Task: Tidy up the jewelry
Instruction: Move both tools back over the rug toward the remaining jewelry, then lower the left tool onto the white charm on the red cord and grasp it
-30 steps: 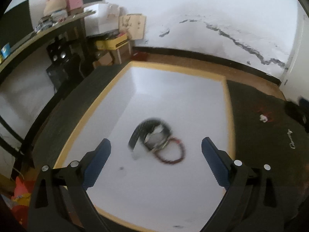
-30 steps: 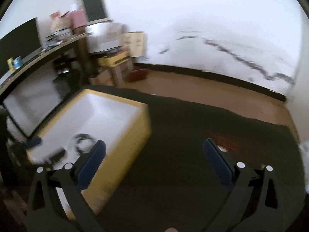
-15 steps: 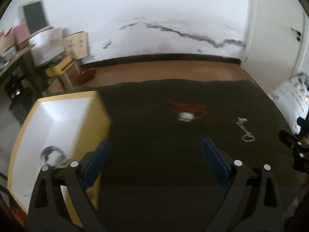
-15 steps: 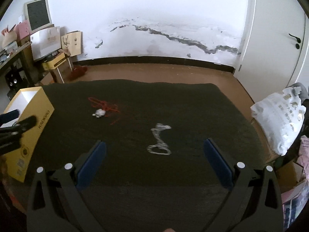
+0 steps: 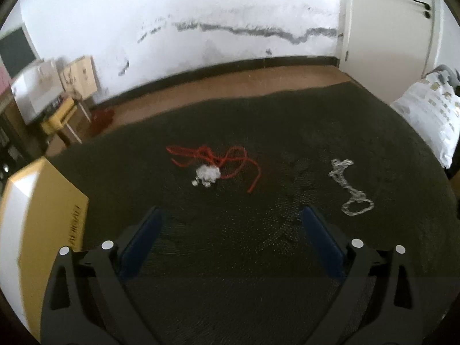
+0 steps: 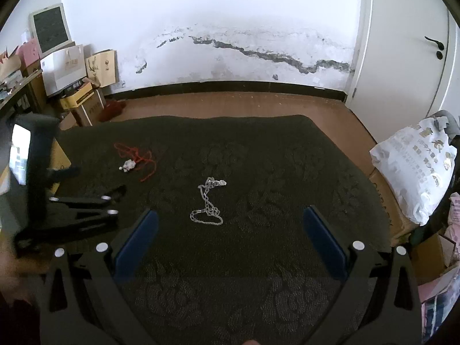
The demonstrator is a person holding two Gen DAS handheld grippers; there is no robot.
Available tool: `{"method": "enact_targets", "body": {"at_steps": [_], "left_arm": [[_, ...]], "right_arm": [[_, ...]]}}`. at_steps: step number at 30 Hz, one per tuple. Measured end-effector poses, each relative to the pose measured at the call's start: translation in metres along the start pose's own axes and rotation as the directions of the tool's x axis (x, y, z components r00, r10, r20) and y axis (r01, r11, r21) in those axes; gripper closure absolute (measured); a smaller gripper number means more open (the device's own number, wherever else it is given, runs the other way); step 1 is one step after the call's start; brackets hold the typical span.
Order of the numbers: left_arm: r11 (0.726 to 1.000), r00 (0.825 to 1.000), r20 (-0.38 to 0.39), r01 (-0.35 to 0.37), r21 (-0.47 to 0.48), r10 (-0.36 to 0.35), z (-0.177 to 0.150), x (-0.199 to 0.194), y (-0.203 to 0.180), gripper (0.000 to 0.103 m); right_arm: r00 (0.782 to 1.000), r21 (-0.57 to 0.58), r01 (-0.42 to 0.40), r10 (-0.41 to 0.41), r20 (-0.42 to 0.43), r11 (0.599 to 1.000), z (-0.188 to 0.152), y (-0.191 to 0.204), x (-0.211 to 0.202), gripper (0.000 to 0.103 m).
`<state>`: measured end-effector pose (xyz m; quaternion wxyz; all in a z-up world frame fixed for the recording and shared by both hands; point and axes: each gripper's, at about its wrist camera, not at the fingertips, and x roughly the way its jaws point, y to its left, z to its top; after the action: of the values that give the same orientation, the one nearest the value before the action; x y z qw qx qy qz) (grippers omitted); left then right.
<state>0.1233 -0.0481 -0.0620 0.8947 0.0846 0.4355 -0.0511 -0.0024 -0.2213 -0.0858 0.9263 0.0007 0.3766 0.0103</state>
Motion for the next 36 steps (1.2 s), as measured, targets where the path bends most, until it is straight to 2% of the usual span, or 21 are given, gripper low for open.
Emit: {"method": "enact_targets", "body": {"at_steps": [3,6,10,12,19,30,32,36], "left_arm": [[0.999,0.997,-0.069,0.018,-0.043,-0.021,-0.004,0.027,0.005,0.008],[0.996,0.994,-0.097,0.039,-0.085,-0.047,-0.004,0.049,0.009,0.008],[0.998,0.993,-0.113,0.03,-0.059,-0.036,-0.001,0.075,0.006,0.008],[0.996,0.995,-0.085,0.046,-0.078,-0.053,0.001,0.081,0.009,0.006],[0.997,0.997,-0.038,0.059,-0.056,-0.061,0.013,0.095,0.009,0.006],[0.997,0.997,-0.036,0.069,-0.032,-0.07,0.021,0.099,0.008,0.008],[0.997,0.997,-0.031,0.068,-0.033,-0.069,0.021,0.098,0.007,0.016],[0.998,0.998,-0.013,0.058,-0.02,-0.058,0.021,0.092,0.003,0.046]], "right_arm": [[1.0,-0.005,-0.002,0.002,-0.004,1.0,-0.001,0.0,0.003,0.005],[1.0,-0.011,0.001,-0.001,-0.008,1.0,-0.001,0.002,0.006,0.005],[1.0,-0.011,0.001,-0.001,-0.014,1.0,0.0,0.004,0.01,0.005],[1.0,-0.015,-0.001,0.0,-0.016,1.0,0.001,0.006,0.012,0.005],[1.0,-0.03,-0.014,0.013,-0.023,0.999,0.004,0.012,0.019,0.005],[0.999,-0.021,-0.019,0.019,-0.035,1.0,0.005,0.012,0.024,0.005],[0.999,-0.02,-0.021,0.02,-0.037,1.0,0.005,0.011,0.025,0.005],[0.999,-0.025,-0.016,0.015,-0.038,1.0,0.005,0.013,0.024,0.005]]}}
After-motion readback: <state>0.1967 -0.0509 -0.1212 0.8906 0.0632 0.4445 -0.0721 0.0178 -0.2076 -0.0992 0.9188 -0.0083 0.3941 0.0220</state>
